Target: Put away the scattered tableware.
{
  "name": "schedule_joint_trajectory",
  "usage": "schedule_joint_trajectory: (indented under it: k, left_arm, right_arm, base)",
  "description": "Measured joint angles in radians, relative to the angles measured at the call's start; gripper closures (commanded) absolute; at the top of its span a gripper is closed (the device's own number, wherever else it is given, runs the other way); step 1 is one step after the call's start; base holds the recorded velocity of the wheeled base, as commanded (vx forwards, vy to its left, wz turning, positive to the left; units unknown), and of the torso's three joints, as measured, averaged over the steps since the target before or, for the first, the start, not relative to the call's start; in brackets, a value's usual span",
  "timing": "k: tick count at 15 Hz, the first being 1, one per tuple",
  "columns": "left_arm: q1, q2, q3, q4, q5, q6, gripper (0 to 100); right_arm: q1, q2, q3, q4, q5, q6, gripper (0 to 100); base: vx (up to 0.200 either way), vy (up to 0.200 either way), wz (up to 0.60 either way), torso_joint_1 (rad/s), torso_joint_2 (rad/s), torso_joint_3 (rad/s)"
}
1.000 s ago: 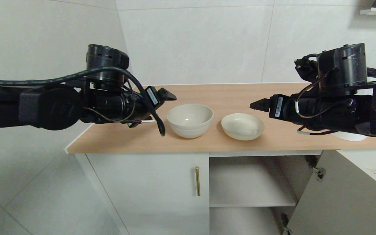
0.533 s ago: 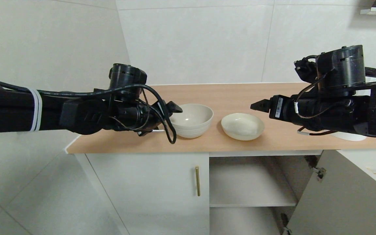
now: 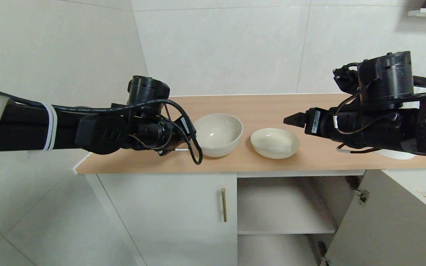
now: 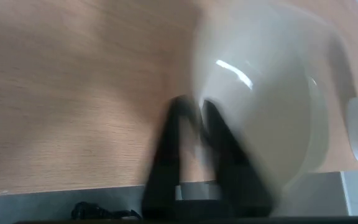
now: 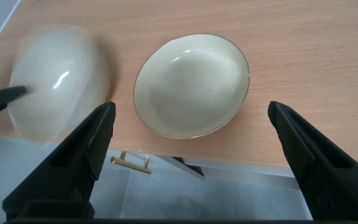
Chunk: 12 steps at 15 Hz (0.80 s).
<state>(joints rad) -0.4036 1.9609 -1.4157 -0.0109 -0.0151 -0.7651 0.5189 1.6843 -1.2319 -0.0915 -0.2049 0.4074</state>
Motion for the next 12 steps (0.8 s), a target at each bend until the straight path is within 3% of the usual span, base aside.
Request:
schedule_joint_trajectory:
  k: [8,12]
  left_arm:
    - [0.0,-0.014,0.0,0.002,0.0,-0.001,100]
    - [0.0,-0.04,0.014,0.007,-0.019,0.0,100]
  right_arm:
    - [-0.001,0.021,-0.011,0.004,-0.004,0.0,0]
    - [-0.014,0.132,-0.077,0.001,-0.161,-0.003,0]
  base:
    - [0.0,0.0,0.0,0.0,0.0,0.0]
    - [0.0,0.0,0.0,0.0,0.0,0.0]
